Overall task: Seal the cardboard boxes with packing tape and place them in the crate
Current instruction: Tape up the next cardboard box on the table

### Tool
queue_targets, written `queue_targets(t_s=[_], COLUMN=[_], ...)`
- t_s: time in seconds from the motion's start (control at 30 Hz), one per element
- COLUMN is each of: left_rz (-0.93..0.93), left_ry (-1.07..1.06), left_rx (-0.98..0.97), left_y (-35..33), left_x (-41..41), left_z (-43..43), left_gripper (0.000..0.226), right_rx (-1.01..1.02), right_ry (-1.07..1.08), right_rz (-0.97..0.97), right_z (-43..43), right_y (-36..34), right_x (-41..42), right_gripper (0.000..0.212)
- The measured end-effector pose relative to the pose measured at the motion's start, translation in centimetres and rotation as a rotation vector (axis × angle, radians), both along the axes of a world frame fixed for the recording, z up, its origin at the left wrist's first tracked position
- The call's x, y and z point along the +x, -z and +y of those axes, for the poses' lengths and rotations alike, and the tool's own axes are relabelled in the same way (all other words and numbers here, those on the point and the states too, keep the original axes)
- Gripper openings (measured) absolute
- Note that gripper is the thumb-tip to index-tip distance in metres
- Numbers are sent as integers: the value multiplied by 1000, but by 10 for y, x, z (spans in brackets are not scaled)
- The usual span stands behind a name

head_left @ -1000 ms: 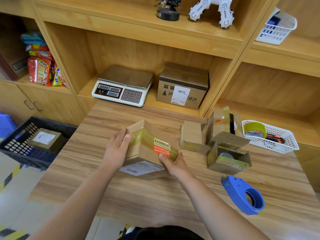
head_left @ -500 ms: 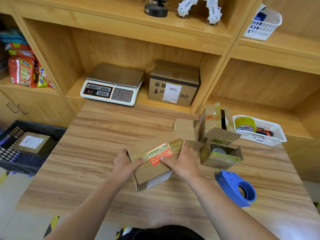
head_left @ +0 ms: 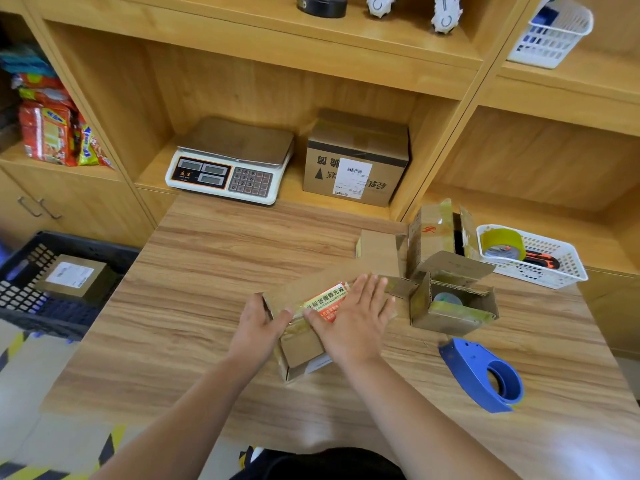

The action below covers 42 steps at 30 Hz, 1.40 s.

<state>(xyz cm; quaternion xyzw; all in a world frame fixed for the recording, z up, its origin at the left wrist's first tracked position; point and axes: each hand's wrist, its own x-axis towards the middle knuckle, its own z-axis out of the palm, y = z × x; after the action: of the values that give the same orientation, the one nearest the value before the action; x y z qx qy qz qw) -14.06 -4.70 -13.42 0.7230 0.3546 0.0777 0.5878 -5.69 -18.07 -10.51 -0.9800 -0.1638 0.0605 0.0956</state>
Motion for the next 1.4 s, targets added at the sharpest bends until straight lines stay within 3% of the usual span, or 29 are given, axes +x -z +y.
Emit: queue_targets(t_s=[0.17,0.27,0.4,0.67,0.8,0.93,1.2,1.4], left_rz=[45,70,55,35,30,32,-2,-40], left_ry=[69,87,73,47,17,7,-24,-51], left_rx=[65,77,72,124,151,152,188,156], left_y=[1,2,6,16,17,15,17,20], left_x=[-2,-2,0,4,6,5,6,5], left_z=[4,6,6,3,-1,-4,-6,-7], left_gripper=[53,55,60,32,23,19,18,14], right_rx=[9,56,51,153,46,-100,25,-134], right_ry=[10,123,171,210,18,-233,-506,-642], right_rz=[17,87,173,129,-83,-147,-145,-89], right_z=[-5,-23,-43,-43,-34,-25,-19,-14], right_y=[0,-4,-13,-10,-5,4,-3,-4], right_x=[10,30,58,57,41,15,-19,-36], right_gripper=[117,109,69,43,45,57,49,55])
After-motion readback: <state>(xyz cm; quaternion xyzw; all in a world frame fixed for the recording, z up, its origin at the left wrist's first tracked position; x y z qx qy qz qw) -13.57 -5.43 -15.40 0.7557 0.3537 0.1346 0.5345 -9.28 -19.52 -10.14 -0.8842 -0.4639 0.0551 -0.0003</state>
